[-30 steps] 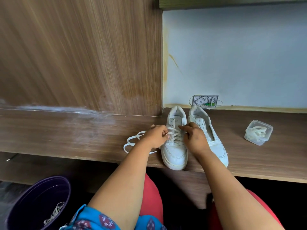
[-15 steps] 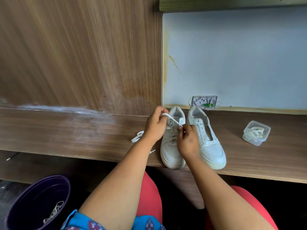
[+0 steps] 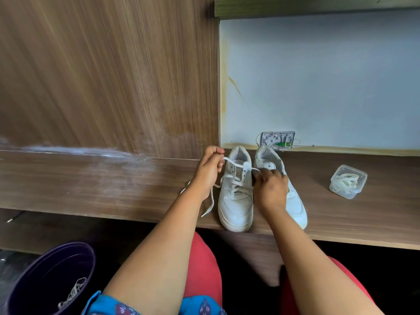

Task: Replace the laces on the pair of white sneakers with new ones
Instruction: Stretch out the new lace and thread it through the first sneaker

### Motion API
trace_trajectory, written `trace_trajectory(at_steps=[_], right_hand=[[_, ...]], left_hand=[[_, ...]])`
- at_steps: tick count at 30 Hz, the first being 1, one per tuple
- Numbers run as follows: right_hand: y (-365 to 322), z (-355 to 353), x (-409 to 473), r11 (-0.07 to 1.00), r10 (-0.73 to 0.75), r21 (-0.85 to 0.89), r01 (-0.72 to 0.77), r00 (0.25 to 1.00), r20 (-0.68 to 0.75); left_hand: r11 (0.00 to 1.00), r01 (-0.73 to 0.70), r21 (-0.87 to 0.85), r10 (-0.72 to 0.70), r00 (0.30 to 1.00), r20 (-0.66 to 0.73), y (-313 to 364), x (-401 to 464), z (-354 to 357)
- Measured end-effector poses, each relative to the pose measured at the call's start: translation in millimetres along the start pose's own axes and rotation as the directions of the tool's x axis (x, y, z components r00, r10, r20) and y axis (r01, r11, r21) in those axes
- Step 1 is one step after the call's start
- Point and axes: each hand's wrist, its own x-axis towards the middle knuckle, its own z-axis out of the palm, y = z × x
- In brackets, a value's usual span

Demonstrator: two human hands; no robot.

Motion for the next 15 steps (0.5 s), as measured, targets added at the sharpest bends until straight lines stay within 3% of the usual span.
trace_trajectory(at_steps=[3, 6, 8, 12, 15], right_hand=[[-13, -3, -7, 0.957, -0.286, -0.049, 0.285, 0.958, 0.006], [-30, -4, -20, 0.904, -0.423, -0.086, 0.418, 0.904, -0.055], [-25, -3, -17, 0.947, -0.317, -0.084, 0.31, 0.944, -0.088], [0, -8, 0, 0.993, 0.064, -0.097, -0.065, 0.998, -0.014], [3, -13, 2, 0.977, 0.136, -0.172, -0.126, 0.989, 0.051]], left_hand=[[0.984, -0.008, 0.179, -0.012, 0.994, 0.112, -5, -4, 2], [0.99, 0.022, 0.14, -0.047, 0.983, 0.175, -2, -8, 12], [0.998, 0.069, -0.005, -0.068, 0.994, 0.09, 3, -7, 10], [0.945, 0.119, -0.306, -0.114, 0.993, 0.032, 11, -4, -7], [0.765, 0.2, -0.612, -0.19, 0.978, 0.082, 18, -7, -11]])
